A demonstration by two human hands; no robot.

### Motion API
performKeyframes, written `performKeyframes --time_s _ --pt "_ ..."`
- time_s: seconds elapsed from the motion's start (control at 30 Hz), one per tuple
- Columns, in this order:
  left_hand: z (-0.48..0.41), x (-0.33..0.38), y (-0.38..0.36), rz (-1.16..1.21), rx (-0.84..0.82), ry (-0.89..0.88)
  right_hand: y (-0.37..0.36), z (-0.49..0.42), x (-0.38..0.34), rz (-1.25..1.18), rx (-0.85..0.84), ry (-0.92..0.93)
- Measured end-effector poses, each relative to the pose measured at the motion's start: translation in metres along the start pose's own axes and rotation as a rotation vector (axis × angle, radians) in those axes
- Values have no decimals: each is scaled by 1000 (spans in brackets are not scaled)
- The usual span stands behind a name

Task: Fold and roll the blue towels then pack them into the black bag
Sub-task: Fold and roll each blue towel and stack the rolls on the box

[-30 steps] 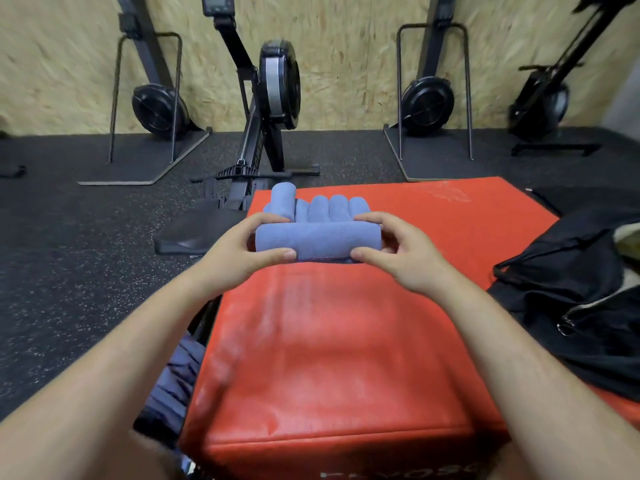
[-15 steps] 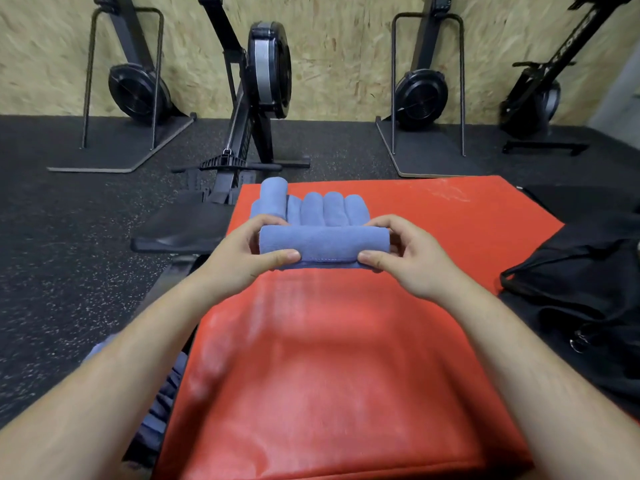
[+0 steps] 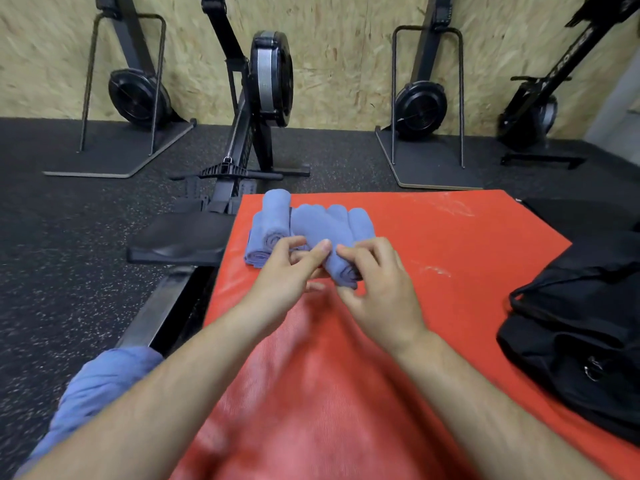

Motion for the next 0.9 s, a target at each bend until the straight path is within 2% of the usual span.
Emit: performKeyframes --time_s 0.07,0.13,0.17,0.23,0.33,0.4,0.57,0.7,0.8,0.9 --pt "4 -1 2 121 -11 31 2 3 -6 -92 -41 35" --pt "8 1 9 181 -11 38 6 4 -13 -287 -71 -33" --pt "9 4 13 192 -11 24 7 3 -15 -410 -59 -134" --pt "13 9 19 191 -18 -17 7 -2 -21 -625 -41 -456" --pt "16 8 23 130 -11 -41 1 -11 -32 -1036 -165 -911" --pt "17 5 23 37 -3 -80 2 -16 -39 -1194 -195 -979" --pt "-4 12 34 -184 -13 -191 -5 -44 -25 -1053 -148 -979" --pt "-55 18 48 -491 137 -219 -34 -87 5 -867 -111 -1002" --pt "-99 10 56 -768 206 -250 -67 -112 28 -651 -146 -1006" --pt "-130 -6 58 -961 182 -222 -101 -124 45 -434 -221 -936"
Point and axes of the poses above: each hand's wrist, its own z-axis away from the middle knuckle, its own y-axis out of the back of the hand, x = y × z, the point moved 2 cm from there along -z, towards the middle knuckle, and after that the axes turned 4 degrees about -z, right-handed, at the moved point
